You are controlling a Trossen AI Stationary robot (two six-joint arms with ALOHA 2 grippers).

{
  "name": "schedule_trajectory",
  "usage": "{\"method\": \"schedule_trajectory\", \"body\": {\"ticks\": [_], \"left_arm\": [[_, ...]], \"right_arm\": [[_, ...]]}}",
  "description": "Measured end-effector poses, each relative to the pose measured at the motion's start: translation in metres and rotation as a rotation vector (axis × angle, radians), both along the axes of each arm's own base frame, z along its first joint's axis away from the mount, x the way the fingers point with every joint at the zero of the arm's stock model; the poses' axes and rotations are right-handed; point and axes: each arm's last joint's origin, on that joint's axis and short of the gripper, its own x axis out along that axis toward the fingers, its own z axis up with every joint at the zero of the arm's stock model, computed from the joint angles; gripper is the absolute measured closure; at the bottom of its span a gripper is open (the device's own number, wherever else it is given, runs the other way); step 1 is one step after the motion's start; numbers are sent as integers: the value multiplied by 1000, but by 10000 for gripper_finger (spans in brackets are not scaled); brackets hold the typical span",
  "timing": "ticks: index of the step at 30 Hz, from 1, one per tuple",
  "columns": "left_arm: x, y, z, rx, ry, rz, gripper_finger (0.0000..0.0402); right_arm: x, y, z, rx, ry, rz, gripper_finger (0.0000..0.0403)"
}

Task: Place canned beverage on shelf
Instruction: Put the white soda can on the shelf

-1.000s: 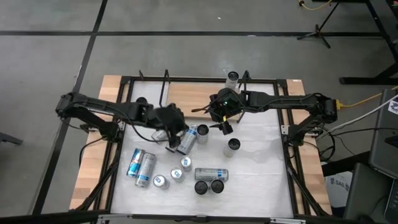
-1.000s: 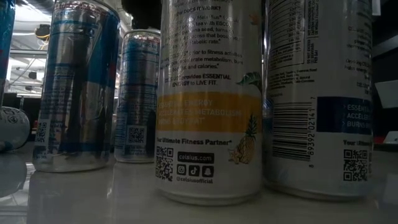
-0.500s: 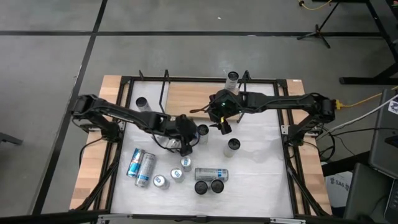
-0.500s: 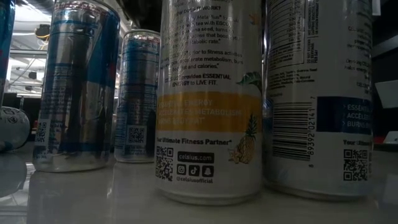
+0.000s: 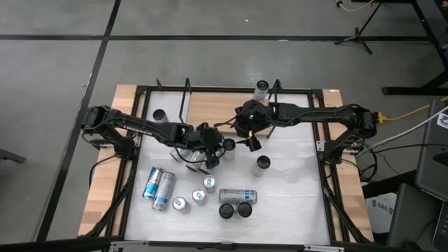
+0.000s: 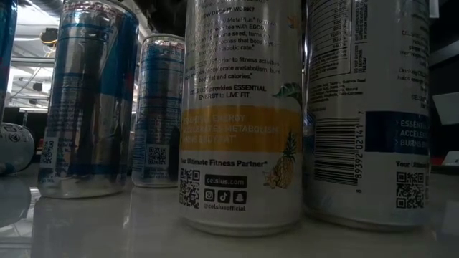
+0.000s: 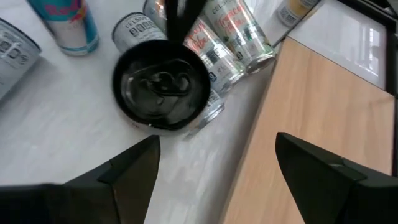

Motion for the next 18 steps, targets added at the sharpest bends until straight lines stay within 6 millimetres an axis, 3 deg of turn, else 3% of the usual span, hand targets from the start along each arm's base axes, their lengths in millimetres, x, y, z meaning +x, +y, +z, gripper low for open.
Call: {"method": "schedule_trajectory", "body": {"ticks": [18], "left_arm": [[3,17,3,56,-28,31,401]], "right_arm": [[0,2,1,61,-16,55,93]]}}
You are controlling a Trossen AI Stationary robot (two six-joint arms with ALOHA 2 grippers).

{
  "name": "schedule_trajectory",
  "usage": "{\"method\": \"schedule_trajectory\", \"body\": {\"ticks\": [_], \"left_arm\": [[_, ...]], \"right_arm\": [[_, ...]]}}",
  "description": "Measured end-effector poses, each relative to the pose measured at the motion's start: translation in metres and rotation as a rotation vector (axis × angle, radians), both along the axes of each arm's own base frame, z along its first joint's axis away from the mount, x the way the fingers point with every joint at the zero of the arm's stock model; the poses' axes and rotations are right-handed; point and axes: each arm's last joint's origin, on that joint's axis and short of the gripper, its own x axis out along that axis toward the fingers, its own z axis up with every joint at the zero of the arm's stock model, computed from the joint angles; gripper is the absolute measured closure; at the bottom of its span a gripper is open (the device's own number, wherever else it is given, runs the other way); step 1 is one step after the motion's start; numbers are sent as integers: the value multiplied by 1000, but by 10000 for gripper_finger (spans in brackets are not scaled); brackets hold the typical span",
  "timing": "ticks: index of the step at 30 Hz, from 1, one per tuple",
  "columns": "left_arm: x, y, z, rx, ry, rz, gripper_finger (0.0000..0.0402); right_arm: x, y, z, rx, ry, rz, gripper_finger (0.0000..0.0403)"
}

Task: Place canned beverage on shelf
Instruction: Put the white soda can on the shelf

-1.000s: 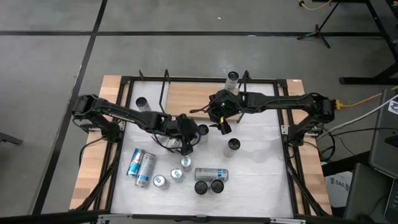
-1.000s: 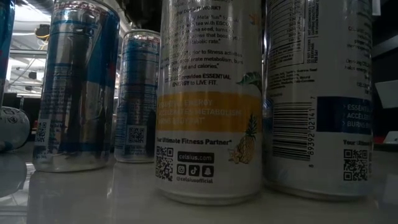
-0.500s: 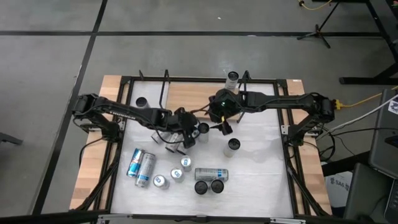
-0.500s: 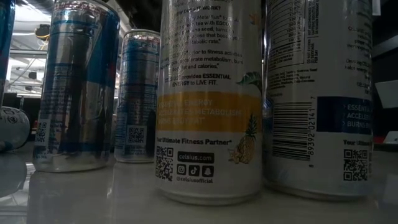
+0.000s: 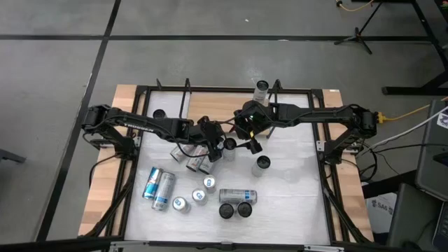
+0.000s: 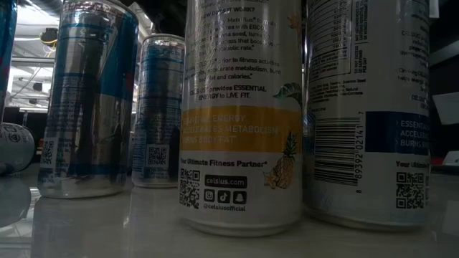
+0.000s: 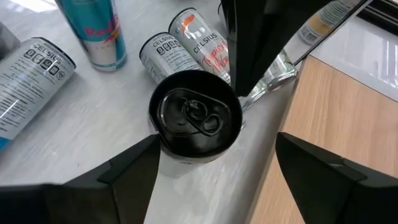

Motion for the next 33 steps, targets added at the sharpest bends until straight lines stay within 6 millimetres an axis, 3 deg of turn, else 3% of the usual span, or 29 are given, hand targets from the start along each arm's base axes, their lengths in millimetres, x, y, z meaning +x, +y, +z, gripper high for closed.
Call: {"method": "schedule_trajectory", "body": {"ticks": [9,23,33], "left_arm": [[-6,5,8,57,12,-13,401],[-39,9,46,62,-47,6,401],[-43,9,49,62,-51,7,402]], "right_arm": [[-2,1,4,66,-3,-13,93],[0,4,8,157,-38,20,93],[5,3,-1,161,-19,17,93]]}}
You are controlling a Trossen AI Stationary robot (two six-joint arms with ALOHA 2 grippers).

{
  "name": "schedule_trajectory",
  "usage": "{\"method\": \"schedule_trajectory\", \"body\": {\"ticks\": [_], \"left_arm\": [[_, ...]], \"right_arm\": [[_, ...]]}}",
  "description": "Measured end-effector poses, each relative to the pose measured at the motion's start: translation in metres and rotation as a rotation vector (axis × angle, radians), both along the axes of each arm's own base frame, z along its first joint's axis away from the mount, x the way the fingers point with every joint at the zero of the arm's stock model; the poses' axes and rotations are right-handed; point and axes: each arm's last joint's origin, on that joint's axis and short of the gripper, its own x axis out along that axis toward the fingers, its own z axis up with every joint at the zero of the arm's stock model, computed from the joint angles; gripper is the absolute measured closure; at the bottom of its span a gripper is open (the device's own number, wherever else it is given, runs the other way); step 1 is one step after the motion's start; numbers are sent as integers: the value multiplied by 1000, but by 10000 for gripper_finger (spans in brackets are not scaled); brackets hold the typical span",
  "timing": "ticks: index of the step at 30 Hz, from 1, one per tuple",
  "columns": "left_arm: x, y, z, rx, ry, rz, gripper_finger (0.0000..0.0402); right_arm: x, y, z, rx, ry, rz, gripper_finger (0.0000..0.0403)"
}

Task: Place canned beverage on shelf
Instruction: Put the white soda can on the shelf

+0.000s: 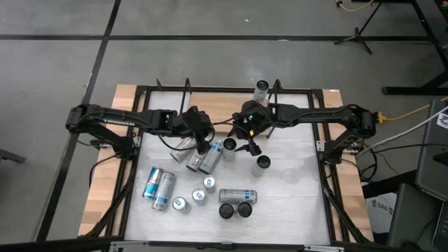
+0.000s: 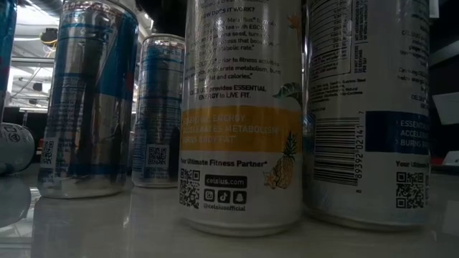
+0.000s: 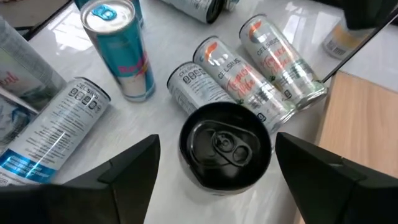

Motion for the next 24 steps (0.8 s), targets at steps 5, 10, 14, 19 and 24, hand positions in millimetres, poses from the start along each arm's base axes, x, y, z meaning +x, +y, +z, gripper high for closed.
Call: {"method": "schedule_trajectory", "body": {"ticks": [5,10,14,19,24], "left_arm": [[0,0,0,0,-1,0,401],[0,0,0,0,-1,0,401],[0,0,0,0,-2,0,401],[0,0,0,0,-3,1,401],[0,0,0,0,-2,1,401]], "right_arm": [[6,-1,-12,5,32,0,93],[11,-2,-24,11,68,0,93],[12,-2,-24,8,63,-2,93],[14,-2,-22,1,34,-5,116],[14,-2,-22,1,30,-4,157]]}}
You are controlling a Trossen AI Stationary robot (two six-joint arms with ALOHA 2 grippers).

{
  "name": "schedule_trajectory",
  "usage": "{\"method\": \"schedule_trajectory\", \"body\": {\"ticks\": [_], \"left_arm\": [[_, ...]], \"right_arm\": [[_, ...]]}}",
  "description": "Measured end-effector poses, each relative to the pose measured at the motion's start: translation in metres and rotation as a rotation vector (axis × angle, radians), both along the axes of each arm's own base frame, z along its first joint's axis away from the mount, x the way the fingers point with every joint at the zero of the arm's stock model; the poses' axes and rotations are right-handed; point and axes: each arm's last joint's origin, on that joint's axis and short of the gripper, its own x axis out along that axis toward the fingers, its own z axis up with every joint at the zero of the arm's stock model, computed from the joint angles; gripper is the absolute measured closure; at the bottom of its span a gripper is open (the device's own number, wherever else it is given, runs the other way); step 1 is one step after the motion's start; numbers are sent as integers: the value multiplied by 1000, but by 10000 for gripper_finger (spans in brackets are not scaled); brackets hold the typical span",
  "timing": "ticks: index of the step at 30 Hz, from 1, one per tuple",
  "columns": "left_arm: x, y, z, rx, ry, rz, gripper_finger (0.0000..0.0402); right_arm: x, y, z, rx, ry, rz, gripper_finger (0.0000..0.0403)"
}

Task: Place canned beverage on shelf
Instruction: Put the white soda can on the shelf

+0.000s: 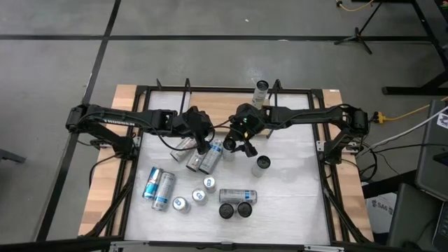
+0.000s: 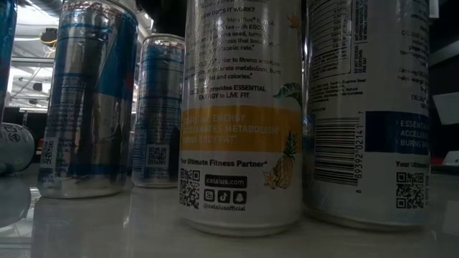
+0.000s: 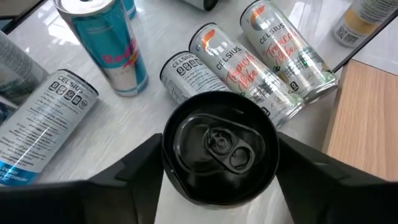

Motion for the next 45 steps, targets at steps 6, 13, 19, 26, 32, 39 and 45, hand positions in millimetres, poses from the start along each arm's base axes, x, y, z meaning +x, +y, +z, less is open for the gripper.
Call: {"method": "schedule_trajectory", "body": {"ticks": [6,13,19,26,32,39,45], "left_arm": [[0,0,0,0,0,0,401],[0,0,0,0,1,0,402],[0,0,0,0,1,0,401],[0,0,0,0,1,0,401],[0,0,0,0,1,-1,401],[0,0,0,1,-1,-1,401],[0,0,0,1,-2,0,401]], "right_arm": [[0,0,0,0,-1,0,163],[-3,0,4,-4,-3,-4,160],[-2,-1,20,-35,28,-34,162],[1,-2,55,-53,14,-32,163],[0,-4,88,-84,-8,-37,163],[-9,-25,120,-97,-29,-102,164],[-19,-59,135,-112,-57,-199,164]]}}
